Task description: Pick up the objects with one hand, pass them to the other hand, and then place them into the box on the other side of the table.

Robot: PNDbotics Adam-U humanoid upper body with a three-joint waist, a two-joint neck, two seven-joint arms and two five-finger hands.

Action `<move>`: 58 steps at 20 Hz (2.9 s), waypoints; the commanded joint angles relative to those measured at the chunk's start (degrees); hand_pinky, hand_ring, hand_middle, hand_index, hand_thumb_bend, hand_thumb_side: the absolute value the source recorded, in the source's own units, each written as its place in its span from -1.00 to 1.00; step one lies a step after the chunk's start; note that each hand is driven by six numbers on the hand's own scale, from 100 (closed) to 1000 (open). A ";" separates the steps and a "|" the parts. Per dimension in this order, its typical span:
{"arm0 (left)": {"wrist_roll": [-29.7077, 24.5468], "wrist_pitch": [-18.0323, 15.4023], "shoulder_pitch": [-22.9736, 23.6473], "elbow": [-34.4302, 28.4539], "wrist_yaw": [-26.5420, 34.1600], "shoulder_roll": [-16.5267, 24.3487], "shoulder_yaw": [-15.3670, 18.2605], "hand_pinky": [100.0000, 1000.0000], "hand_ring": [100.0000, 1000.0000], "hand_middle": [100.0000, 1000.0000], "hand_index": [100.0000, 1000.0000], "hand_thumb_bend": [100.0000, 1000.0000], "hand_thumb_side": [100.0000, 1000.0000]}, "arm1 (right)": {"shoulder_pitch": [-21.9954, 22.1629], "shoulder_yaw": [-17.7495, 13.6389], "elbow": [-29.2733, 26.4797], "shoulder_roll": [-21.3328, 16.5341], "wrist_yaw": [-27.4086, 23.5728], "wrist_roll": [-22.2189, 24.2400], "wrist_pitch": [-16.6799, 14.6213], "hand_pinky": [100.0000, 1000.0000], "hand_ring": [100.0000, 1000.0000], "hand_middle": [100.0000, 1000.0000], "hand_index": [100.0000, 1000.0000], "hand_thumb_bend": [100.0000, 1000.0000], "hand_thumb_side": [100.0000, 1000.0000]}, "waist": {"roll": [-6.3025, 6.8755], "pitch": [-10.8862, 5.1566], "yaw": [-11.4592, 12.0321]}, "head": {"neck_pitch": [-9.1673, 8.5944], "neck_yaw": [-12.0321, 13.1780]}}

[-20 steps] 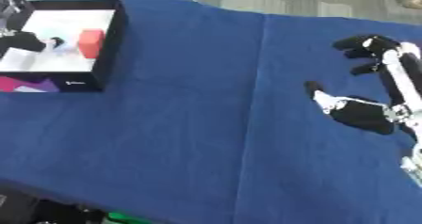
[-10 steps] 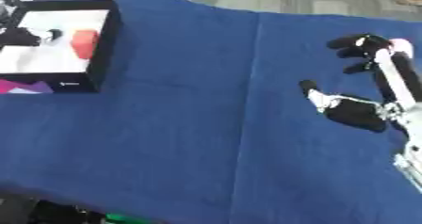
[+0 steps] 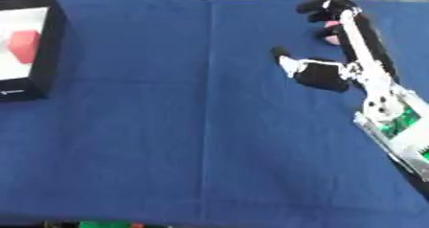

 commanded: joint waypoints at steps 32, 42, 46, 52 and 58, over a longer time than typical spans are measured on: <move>11.23 5.04 7.54 -33.74 31.74 1.70 0.25 0.77 0.52 0.50 0.47 -1.00 0.35 | 3.49 -14.91 10.55 -17.92 -10.41 12.77 4.33 0.42 0.65 0.64 0.51 -0.05 -0.78 | 0.29 3.33 2.99 | -5.11 -6.87; 12.48 4.97 8.69 -38.12 35.27 0.11 0.58 0.78 0.53 0.51 0.47 -1.00 0.43 | 3.41 -17.59 15.64 -21.09 -7.47 12.24 3.06 0.47 0.68 0.66 0.54 -0.14 -0.88 | -0.03 5.73 6.06 | -7.64 -10.22; 12.32 5.06 8.80 -40.27 35.88 -0.96 0.58 0.78 0.53 0.51 0.47 -1.00 0.45 | 3.30 -18.60 17.53 -21.88 -6.93 11.85 2.46 0.48 0.71 0.67 0.54 -0.18 -0.94 | -0.16 6.65 7.55 | -8.82 -11.99; 11.81 5.35 8.41 -42.59 36.38 -2.44 0.46 0.79 0.53 0.51 0.48 -1.00 0.48 | 3.76 -20.17 20.16 -22.69 -7.52 10.58 1.78 0.48 0.71 0.66 0.53 -0.26 -1.00 | -0.56 7.63 10.42 | -10.25 -14.76; 11.56 5.63 8.87 -44.07 36.56 -2.96 0.62 0.79 0.54 0.52 0.48 -1.00 0.50 | 4.51 -21.01 22.26 -22.70 -8.51 9.27 1.70 0.48 0.70 0.67 0.52 -0.32 -1.00 | -0.85 8.28 12.64 | -10.61 -16.18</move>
